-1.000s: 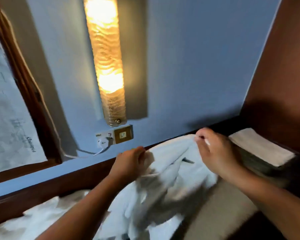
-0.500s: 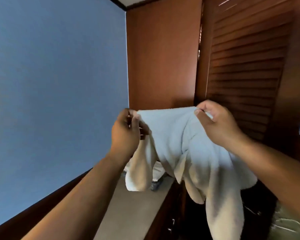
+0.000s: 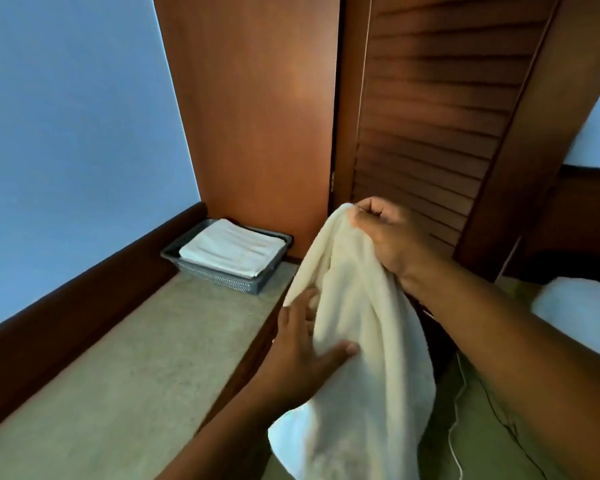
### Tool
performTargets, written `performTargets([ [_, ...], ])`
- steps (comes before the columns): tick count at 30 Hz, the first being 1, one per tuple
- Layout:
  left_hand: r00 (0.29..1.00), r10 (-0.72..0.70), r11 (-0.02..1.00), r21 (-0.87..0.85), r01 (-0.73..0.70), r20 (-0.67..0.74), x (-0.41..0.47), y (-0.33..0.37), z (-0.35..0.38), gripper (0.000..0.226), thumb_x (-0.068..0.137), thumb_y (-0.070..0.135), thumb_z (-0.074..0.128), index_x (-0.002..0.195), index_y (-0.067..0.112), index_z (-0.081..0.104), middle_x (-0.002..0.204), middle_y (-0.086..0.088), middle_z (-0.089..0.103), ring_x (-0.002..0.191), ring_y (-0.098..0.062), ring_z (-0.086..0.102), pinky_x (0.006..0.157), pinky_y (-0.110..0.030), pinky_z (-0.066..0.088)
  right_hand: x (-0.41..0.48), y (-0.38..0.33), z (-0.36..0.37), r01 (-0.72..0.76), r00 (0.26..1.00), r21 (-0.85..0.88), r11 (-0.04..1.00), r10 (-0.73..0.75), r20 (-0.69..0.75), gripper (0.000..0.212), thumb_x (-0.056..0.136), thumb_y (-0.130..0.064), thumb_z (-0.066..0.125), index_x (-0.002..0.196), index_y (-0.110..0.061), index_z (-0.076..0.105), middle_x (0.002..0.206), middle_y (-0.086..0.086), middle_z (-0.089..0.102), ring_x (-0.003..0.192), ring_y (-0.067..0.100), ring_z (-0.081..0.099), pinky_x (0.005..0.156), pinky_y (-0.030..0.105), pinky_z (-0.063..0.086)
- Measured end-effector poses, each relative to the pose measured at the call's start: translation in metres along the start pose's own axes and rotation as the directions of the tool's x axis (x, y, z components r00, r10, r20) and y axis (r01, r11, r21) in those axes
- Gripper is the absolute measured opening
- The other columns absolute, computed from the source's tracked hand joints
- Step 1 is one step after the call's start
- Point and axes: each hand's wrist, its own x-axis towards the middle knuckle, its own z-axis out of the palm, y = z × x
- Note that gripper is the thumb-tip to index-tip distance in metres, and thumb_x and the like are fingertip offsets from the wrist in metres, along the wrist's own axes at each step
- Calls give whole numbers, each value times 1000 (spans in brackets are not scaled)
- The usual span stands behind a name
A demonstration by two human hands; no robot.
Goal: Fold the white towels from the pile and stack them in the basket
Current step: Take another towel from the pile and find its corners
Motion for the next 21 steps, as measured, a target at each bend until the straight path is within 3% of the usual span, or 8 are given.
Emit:
performTargets([
  [2, 1000, 27, 992, 125, -26, -12, 7, -24, 4, 77, 71, 85, 58, 136, 48, 39, 139, 15, 40, 133, -2, 35, 112, -25, 31, 3, 23, 5, -59, 998, 62, 996, 56, 40, 15, 82, -38, 61, 73, -27, 67, 74, -7, 62, 76, 11, 53, 74, 34, 44],
  [4, 999, 44, 991, 122, -46, 16, 19, -48, 5, 61, 79, 80, 59, 126, 41, 53, 131, 17, 54, 124, -5, 49, 105, -28, 40, 10, 48, 11, -104, 992, 89, 991, 98, 79, 14, 87, -33, 63, 78, -23, 66, 77, -1, 62, 77, 13, 54, 75, 33, 44],
  [7, 986, -139, 984, 122, 128, 94, 40, -89, 4, 68, 69, 84, 66, 115, 36, 53, 111, 17, 62, 104, -4, 60, 90, -41, 50, 29, 89, 18, -164, 982, 33, 986, 160, 96, 17, 97, -20, 62, 81, -19, 64, 75, -3, 59, 73, 7, 51, 73, 30, 43],
  [9, 941, -285, 924, 313, 219, 183, 53, -118, 4, 80, 63, 88, 63, 126, 44, 41, 115, 27, 55, 111, 2, 52, 97, -37, 40, 45, 113, 21, -203, 974, -3, 979, 202, 106, 18, 98, -20, 61, 80, -20, 64, 72, -7, 59, 71, 5, 51, 72, 30, 43],
  [12, 862, -402, 842, 493, 217, 309, 74, -149, 6, 56, 79, 76, 58, 124, 44, 48, 100, 27, 55, 106, 0, 52, 99, -35, 37, 66, 138, 18, -238, 966, -46, 970, 241, 89, 15, 98, -22, 61, 84, -19, 65, 76, -8, 63, 74, 5, 56, 75, 32, 47],
  [14, 883, -359, 888, 401, 224, 302, 91, -156, 4, 28, 84, 63, 61, 98, 39, 58, 86, 22, 59, 87, 3, 56, 86, -26, 45, 76, 150, 13, -257, 962, -78, 963, 263, 68, 14, 98, -24, 60, 86, -18, 65, 83, -4, 67, 80, 10, 61, 78, 35, 50],
  [16, 918, -291, 933, 293, 210, 269, 105, -157, -4, 19, 91, 44, 68, 80, 32, 59, 83, 21, 62, 78, 0, 58, 72, -17, 44, 84, 160, 10, -291, 953, -101, 951, 297, 55, 13, 98, -26, 60, 88, -20, 66, 90, -1, 70, 88, 14, 65, 84, 39, 54],
  [21, 968, -235, 972, 21, 234, 93, 123, -143, -28, 21, 93, 44, 55, 90, 25, 62, 82, -2, 68, 71, -16, 66, 69, -38, 54, 109, 167, 28, -219, 962, -197, 956, 245, 120, 11, 98, -26, 60, 89, -21, 64, 87, -8, 66, 83, 7, 60, 78, 28, 50],
])
